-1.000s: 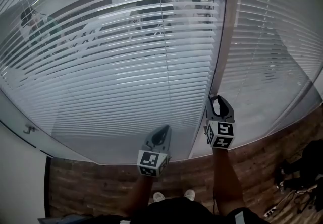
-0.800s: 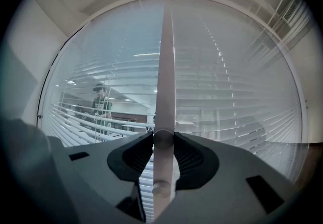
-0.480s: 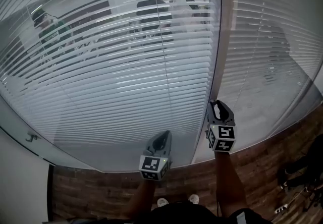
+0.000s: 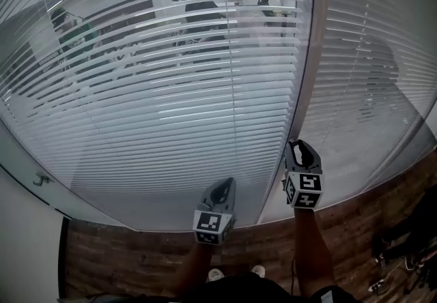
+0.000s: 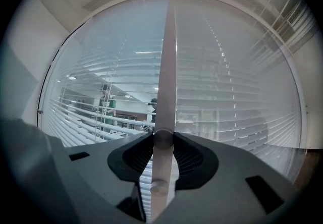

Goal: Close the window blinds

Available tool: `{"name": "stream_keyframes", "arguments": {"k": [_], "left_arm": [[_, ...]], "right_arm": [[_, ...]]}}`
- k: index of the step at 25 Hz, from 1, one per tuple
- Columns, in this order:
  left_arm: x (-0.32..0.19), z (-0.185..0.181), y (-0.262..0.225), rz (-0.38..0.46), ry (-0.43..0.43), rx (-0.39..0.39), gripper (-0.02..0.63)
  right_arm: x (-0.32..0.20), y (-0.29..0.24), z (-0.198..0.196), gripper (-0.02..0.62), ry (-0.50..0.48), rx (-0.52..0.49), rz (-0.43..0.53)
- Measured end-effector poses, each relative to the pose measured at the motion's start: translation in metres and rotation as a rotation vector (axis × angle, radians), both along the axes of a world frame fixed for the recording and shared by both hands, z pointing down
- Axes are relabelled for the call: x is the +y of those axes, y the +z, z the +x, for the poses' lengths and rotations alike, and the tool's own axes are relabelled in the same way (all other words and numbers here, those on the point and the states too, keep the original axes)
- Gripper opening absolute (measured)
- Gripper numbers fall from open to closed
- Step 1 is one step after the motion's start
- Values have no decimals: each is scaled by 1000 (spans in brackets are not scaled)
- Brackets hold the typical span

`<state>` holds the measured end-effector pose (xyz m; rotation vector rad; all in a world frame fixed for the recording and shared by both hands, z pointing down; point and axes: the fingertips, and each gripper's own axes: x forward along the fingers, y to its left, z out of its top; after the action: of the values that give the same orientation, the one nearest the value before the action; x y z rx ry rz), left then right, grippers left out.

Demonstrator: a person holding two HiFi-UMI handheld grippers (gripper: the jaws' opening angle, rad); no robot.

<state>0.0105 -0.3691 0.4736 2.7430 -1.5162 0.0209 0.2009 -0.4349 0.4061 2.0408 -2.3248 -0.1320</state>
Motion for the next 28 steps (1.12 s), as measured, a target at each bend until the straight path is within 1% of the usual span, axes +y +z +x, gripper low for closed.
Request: {"name": "stream_keyframes", "arguments": {"k": [3, 6, 9, 12, 14, 17, 19, 22, 28], "left_arm": [[0, 0, 7, 14, 4, -37, 0], [1, -1, 8, 21, 9, -31, 0], [1, -6, 7, 13, -10, -51, 0], [0, -7, 10, 11, -10, -32, 0], [-1, -6, 12, 7, -4, -25, 0], [-3, -5, 14, -9, -11, -44, 0], [-5, -7, 14, -19, -21, -32, 0], [-6, -11, 7, -15, -34, -7, 0], [-6, -14, 6, -14, -42, 4, 0]], "right_arm": [[-2, 0, -1, 127, 1, 43, -2], [-1, -2, -4, 127, 2, 111, -2], [1, -7, -11, 127, 5, 199, 1], [3, -8, -11, 127, 24, 314, -17], [4, -12, -12, 127, 28, 359, -18], [5, -15, -13, 127, 26, 417, -7], [4, -14, -15, 127, 27, 468, 1], [3, -11, -16, 127, 35, 572, 13], [-1, 1, -15, 127, 45, 828, 32]]}}
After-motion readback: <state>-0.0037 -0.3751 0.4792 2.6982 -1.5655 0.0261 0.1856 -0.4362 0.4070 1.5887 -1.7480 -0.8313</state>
